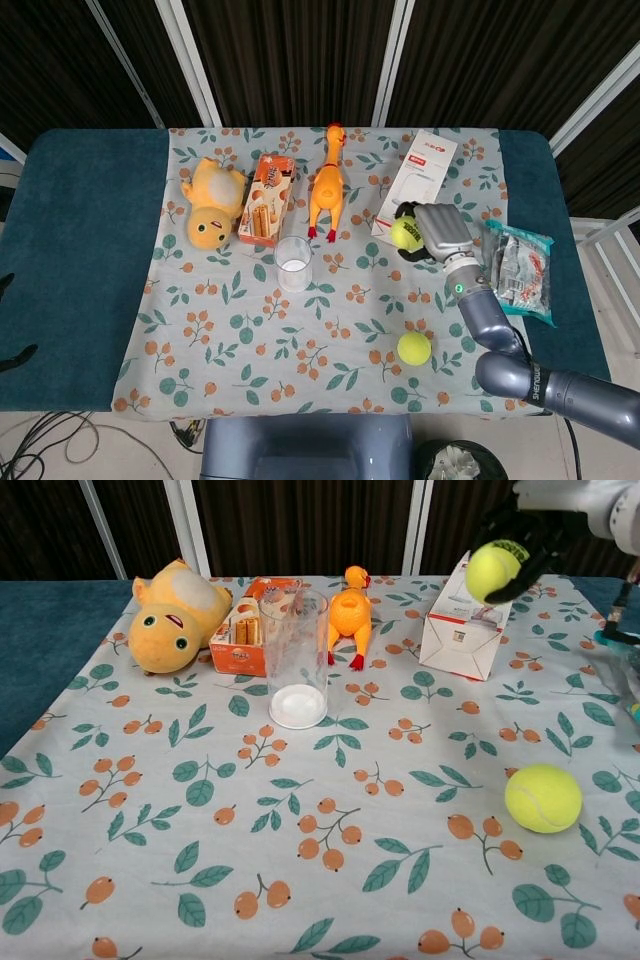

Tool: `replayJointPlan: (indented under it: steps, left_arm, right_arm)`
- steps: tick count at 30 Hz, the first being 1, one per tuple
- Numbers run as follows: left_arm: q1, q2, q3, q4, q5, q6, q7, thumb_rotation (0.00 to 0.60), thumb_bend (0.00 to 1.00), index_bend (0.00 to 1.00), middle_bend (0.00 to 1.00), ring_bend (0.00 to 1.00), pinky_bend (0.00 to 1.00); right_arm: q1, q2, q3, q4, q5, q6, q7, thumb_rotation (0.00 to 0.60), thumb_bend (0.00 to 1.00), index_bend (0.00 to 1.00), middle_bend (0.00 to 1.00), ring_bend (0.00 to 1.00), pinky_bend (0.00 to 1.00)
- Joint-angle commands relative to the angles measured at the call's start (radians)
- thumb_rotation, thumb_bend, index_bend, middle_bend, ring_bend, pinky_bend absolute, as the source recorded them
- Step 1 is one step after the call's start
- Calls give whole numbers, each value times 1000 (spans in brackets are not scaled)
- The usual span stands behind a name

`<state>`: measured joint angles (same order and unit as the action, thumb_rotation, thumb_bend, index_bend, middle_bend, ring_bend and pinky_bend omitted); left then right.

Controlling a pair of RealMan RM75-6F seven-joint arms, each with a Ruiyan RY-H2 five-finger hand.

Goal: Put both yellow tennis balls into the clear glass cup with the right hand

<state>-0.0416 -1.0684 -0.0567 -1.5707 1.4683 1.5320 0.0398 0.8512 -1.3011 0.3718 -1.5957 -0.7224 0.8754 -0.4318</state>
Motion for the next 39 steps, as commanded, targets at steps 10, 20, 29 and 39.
replayJointPlan:
  steps: [10, 20, 29, 39]
  left_arm:
    - [2, 12, -3, -2, -9, -3, -24, 600, 62, 103, 0, 0, 132]
    - [3, 20, -6, -1, -14, -6, -42, 600, 62, 103, 0, 0, 132]
    - [1, 19, -3, -3, -11, -10, -35, 600, 62, 103, 0, 0, 133]
    - [3, 21, -5, -4, -17, -10, -37, 600, 62, 103, 0, 0, 133]
  right_arm:
    - [225, -48, 56, -68, 218, 18, -161, 600, 494, 545, 449, 565, 819]
    - [328, -109, 40, -70, 312, 20, -194, 600, 494, 545, 449, 563, 872]
    - [355, -148, 12, -57, 284, 18, -168, 600, 494, 545, 436, 531, 908]
    - [377, -159, -3, -45, 299, 18, -152, 600, 334, 419, 320, 337, 945]
